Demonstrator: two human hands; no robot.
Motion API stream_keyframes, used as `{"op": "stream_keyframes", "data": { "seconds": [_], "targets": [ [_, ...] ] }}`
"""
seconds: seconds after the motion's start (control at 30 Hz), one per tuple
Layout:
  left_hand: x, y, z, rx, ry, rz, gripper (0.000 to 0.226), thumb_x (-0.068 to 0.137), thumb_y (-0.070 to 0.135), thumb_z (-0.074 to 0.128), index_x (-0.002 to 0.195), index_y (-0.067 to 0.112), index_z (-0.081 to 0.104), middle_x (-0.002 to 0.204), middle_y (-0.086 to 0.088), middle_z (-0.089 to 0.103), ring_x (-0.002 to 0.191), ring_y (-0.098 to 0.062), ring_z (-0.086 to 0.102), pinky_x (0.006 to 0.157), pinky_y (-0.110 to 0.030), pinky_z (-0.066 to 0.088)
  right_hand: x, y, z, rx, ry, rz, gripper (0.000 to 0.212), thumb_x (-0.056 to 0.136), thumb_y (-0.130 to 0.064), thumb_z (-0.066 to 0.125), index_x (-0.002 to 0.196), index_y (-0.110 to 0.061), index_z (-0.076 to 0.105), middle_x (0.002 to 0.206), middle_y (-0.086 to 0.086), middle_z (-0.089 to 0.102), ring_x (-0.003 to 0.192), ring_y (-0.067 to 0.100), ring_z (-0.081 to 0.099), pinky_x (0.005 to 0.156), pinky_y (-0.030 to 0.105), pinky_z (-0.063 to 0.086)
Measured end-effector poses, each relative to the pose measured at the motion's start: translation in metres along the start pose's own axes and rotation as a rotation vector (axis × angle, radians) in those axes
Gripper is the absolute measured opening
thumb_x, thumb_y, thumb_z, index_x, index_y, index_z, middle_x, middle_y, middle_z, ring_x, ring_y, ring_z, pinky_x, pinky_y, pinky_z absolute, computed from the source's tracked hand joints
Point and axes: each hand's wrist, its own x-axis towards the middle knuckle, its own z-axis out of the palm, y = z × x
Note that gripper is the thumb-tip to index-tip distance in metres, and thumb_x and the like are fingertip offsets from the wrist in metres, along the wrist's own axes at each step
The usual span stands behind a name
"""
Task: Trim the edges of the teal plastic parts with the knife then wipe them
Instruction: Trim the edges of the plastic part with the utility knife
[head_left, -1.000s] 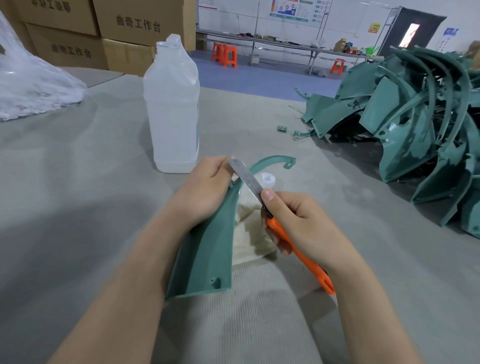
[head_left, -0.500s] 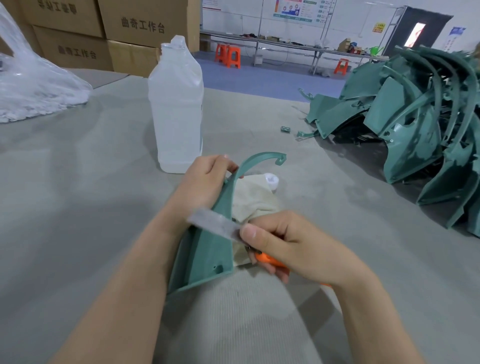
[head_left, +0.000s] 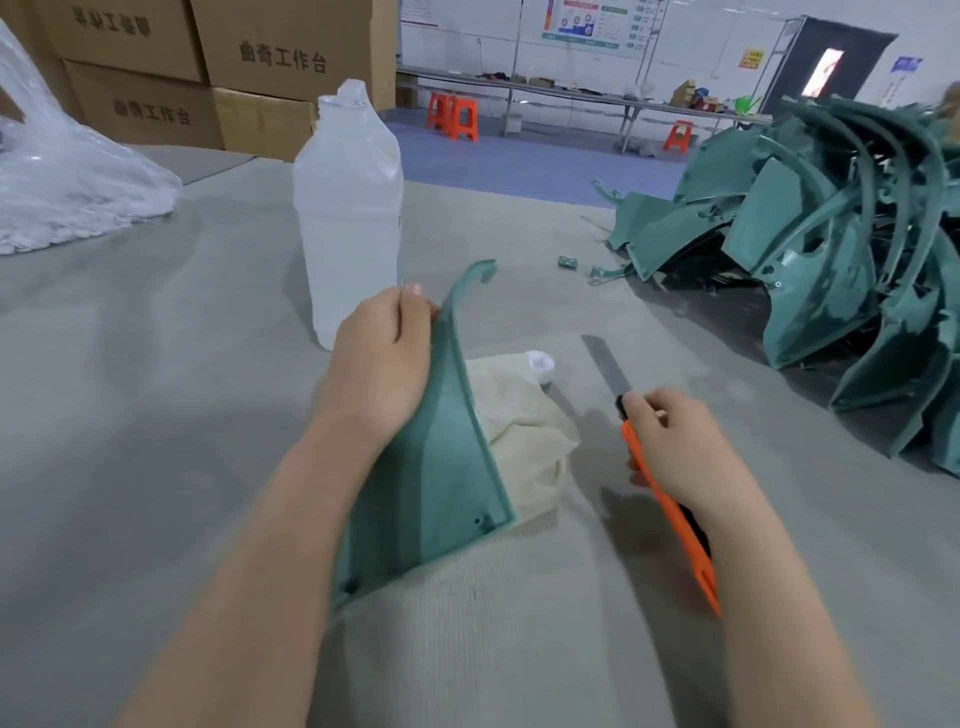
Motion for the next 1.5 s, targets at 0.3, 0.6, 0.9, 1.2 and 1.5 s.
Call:
{"op": "stream_keyframes", "data": {
  "seconds": [0.3,0.6,0.9,1.2,1.5],
  "targets": [
    [-0.002,-0.002,0.004,0.206,0.042,0.094,0.043,0.102,0.029,0.027,0.084,0.001,0.055,0.074,-0.008,0.057,0.073,-0.028,0.050,0.063,-0.034,0.032,0.019,0.022,0.023,-0.427,0.009,0.096,0.023,0.099,-0.036,0.046,0.092,-0.016,0.053,0.098,0.007,0.060,0.084,0.026,0.051,0.066,0.032,0.036],
    [-0.012,0.009,0.014,0.366,0.010,0.123,0.042,0.102,0.031,0.025,0.062,0.017,0.028,0.057,-0.003,0.041,0.062,-0.034,0.041,0.058,-0.037,0.028,-0.029,-0.036,0.034,0.428,-0.015,-0.456,0.015,0.089,-0.037,0.061,0.079,-0.028,0.066,0.072,-0.011,0.067,0.065,0.003,0.060,0.061,0.016,0.045],
    [-0.012,0.007,0.023,0.434,-0.034,0.089,0.041,0.101,0.033,0.025,0.063,0.019,0.027,0.057,0.000,0.041,0.053,-0.021,0.037,0.057,-0.035,0.028,-0.037,-0.036,0.045,0.239,-0.138,-0.554,0.032,0.093,-0.028,0.061,0.065,-0.020,0.050,0.049,-0.010,0.044,0.047,0.005,0.038,0.049,0.018,0.031],
    [-0.011,0.005,0.018,0.336,-0.055,0.078,0.045,0.102,0.030,0.029,0.059,0.015,0.028,0.052,0.000,0.036,0.049,-0.016,0.032,0.046,-0.031,0.020,-0.022,-0.029,0.023,0.462,0.022,-0.344,0.038,0.099,-0.021,0.051,0.065,-0.006,0.046,0.054,-0.003,0.040,0.049,0.007,0.034,0.051,0.022,0.032],
    [-0.010,0.004,0.018,0.340,-0.054,0.063,0.045,0.102,0.031,0.029,0.060,0.016,0.029,0.054,-0.001,0.039,0.050,-0.017,0.035,0.047,-0.033,0.020,-0.008,-0.013,0.019,0.238,0.115,-0.184,0.013,0.094,-0.010,0.049,0.097,-0.016,0.059,0.087,-0.012,0.065,0.065,0.005,0.058,0.065,0.024,0.044]
  ]
}}
